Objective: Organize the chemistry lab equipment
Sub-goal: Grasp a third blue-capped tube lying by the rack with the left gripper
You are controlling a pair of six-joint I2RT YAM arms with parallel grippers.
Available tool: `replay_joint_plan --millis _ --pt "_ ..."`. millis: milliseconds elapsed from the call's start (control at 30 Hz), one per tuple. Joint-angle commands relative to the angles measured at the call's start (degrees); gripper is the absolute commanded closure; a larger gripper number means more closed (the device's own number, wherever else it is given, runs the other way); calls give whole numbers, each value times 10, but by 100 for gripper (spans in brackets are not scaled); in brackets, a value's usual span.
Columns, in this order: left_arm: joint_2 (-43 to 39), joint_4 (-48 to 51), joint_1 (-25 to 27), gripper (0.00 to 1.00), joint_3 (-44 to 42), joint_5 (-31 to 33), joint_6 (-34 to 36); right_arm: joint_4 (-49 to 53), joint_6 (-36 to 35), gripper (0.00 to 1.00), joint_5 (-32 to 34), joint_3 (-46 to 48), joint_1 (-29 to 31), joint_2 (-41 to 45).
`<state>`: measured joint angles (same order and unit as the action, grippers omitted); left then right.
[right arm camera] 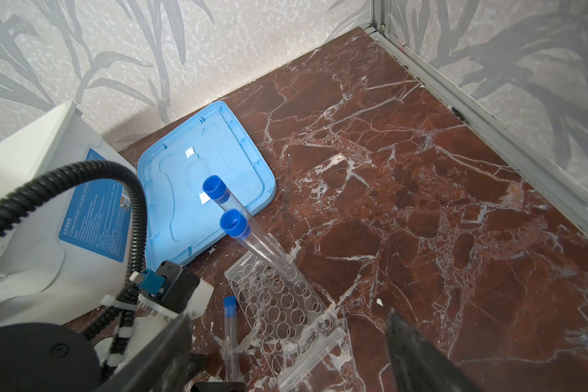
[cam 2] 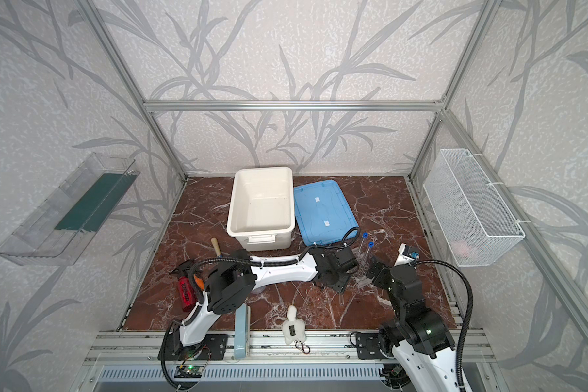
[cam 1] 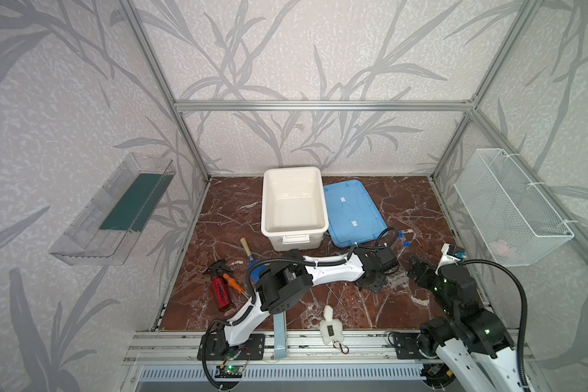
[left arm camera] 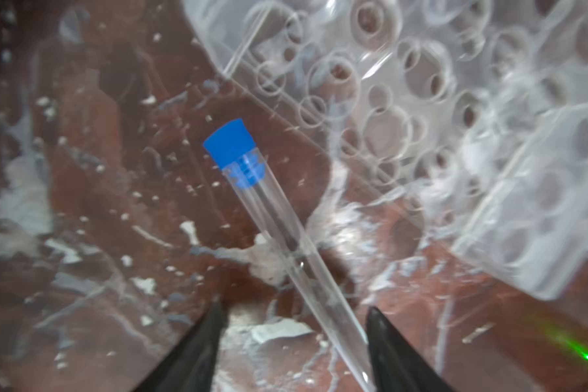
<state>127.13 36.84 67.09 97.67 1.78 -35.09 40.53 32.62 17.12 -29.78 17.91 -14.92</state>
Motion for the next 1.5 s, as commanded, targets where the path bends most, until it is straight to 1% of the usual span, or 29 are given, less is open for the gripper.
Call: replay_joint_plan --millis 0,67,133,233,300,467,500,567,633,800,1000,1033,1133,1267,1300,1333,1367,1467 --pt "9 64 3 46 14 42 8 25 3 12 10 -8 1 15" --pt "0 71 4 51 2 52 9 24 3 12 8 -8 1 17" --pt "-20 63 4 58 -22 48 9 23 2 12 1 -9 1 14" --pt "-59 40 4 61 -72 24 11 13 -6 12 -27 -7 1 2" --pt "-77 44 5 64 -90 3 10 5 -10 12 -45 -5 2 -8" --pt "-91 41 6 65 -127 -57 -6 -10 -11 12 -57 3 1 -20" --pt "-95 38 8 68 -134 -62 -9 -11 -10 12 -59 5 1 -20" --pt "-98 39 10 71 -139 -63 -12 -14 -10 12 -61 7 1 -21" --pt "-101 45 10 72 -139 -64 -16 -16 -11 12 -66 10 1 -23" --pt "-101 38 11 81 -139 -70 -23 -21 -11 12 -82 12 2 -33" --pt "-122 5 7 86 -152 -59 -26 -33 -14 12 -108 17 2 -35" --pt "-128 -5 7 88 -157 -61 -23 -35 -16 12 -112 18 1 -34" --pt "-162 -58 2 90 -188 -64 -17 -47 -19 12 -138 22 2 -34" --pt "-228 -170 -4 90 -255 -77 5 -76 -20 11 -207 21 1 -47" --pt "-247 -199 -4 89 -272 -81 16 -85 -19 10 -232 18 1 -54" --pt "-261 -225 -5 90 -286 -86 25 -93 -16 7 -253 13 1 -61" --pt "-276 -249 -4 90 -302 -93 34 -99 -10 1 -279 7 1 -73" --pt "-308 -298 -3 90 -332 -105 59 -102 -1 1 -325 -21 1 -119"
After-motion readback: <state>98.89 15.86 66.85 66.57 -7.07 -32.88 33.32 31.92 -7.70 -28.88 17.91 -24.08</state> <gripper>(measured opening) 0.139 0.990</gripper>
